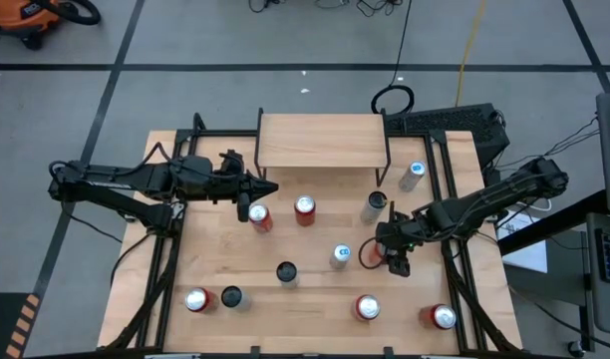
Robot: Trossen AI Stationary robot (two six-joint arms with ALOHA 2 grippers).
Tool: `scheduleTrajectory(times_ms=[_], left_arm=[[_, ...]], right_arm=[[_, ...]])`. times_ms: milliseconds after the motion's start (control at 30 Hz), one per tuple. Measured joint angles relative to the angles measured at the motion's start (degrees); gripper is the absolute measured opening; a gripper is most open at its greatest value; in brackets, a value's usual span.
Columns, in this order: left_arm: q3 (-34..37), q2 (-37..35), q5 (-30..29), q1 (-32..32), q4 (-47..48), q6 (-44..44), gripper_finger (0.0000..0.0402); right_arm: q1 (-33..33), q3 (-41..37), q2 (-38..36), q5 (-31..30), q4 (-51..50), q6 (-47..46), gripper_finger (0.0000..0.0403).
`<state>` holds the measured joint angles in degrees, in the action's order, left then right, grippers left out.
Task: Place canned beverage on shelf
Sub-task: Put the middle red soda can on the shelf
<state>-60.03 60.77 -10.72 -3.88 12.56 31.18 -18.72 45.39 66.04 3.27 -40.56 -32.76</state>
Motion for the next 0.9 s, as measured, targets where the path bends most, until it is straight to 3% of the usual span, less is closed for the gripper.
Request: scheduleTrajectory(times_ms=[900], left_arm=[[0.0, 0.0, 0.0, 0.0, 0.39, -0.55, 0.0]], right_arm=[[0.7, 23.67, -0.11, -0.5, -11.19, -10.34, 0.0274]])
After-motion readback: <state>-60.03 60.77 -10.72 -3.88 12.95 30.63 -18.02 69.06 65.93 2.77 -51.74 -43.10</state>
